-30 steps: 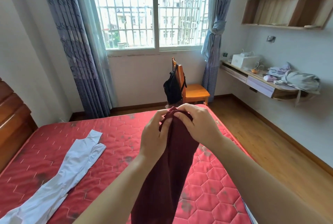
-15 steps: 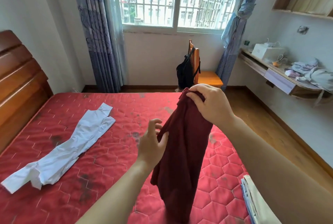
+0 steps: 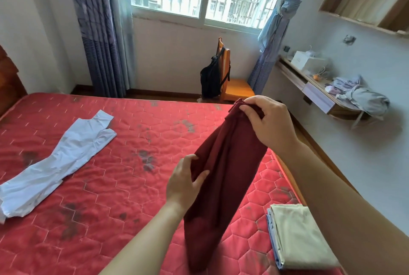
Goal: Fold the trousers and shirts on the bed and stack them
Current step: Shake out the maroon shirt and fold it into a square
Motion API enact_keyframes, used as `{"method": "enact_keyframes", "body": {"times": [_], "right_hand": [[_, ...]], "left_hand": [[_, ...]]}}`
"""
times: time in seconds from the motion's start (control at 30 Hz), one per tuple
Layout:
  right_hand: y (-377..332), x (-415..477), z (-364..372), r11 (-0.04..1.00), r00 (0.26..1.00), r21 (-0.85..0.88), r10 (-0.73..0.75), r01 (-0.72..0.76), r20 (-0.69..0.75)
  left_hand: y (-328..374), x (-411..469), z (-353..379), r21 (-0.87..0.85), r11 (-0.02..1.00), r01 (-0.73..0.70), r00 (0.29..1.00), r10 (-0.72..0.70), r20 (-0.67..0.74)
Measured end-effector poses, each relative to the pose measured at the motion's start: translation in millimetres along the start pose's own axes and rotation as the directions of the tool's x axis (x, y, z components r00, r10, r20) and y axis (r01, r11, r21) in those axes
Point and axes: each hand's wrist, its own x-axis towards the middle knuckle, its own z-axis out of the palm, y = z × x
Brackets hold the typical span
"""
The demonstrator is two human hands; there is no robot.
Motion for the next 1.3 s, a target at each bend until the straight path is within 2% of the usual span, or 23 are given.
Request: {"method": "enact_keyframes", "body": {"times": [0.17,0.3,0.53,0.67,0.83,1.03,1.13,1.3], "right_hand": [[20,-3,-8,1.000,1.000,0.001,-0.015,0.015,-0.011],[37,-4,-12,1.000,1.000,0.026,0.008,-0.007,-0.027],[68,-5,-19,0.993,0.995,0.089,0.084,-0.079,-0.055],[83,-13,-19,0.986,0.990,0.108,0.130,-0.123,-0.055],[99,-10,-26,0.978,0.973,0.122,0.186,-0.170,-0.134],[103,-20,-18,0.965,0.965,0.144,0.236,-0.219,-0.117],[97,-18,-13,0.966,0.965,0.143,0.233,-0.215,-0.122],[89,-17,-13,0.970,0.967,0.136,0.220,-0.202,-0.131]], "left_hand": [[8,2,21,-0.005,0.999,-0.048,0.999,0.048,0.009],[11,9,34,-0.009,0.998,-0.063,0.997,0.063,-0.045],[18,17,30,-0.116,0.993,-0.016,0.987,-0.003,-0.161],[26,23,19,-0.073,0.997,-0.040,0.975,0.023,-0.220],[40,31,1,0.047,0.982,-0.185,0.964,0.191,-0.187],[39,23,-23,0.148,0.927,-0.343,0.939,0.345,0.017],[33,17,-30,0.155,0.943,-0.295,0.955,0.295,0.024],[16,-5,-37,0.108,0.990,-0.096,0.994,0.101,-0.040]]}}
